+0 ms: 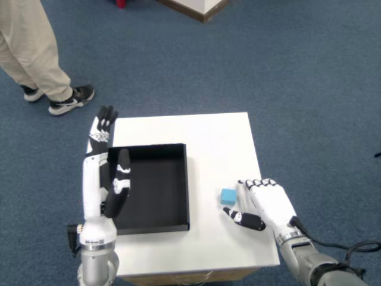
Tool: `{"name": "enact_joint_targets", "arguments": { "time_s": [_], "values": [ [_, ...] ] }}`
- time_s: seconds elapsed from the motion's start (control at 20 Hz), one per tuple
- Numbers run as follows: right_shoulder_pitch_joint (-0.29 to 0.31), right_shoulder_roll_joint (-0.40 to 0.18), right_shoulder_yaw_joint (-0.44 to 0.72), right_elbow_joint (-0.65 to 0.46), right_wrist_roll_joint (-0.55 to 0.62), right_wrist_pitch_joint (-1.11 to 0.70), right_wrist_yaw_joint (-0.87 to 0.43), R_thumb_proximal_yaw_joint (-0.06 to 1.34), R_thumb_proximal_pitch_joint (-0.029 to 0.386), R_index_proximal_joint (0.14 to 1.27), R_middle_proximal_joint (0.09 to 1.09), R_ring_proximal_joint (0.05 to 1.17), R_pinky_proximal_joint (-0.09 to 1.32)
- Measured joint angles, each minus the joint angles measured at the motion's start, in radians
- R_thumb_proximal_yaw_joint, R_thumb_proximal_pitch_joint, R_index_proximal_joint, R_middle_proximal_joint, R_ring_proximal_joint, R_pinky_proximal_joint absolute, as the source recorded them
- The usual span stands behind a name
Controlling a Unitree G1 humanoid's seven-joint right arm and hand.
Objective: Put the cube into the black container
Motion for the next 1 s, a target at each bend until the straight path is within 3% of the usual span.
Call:
{"name": "enact_joint_targets", "arguments": {
  "time_s": [1.0],
  "values": [
    [-0.01,0.026,-0.02,-0.007,0.012,0.052,0.038,0.4,-0.011,0.33,0.3,0.32,0.27]
  ]
}}
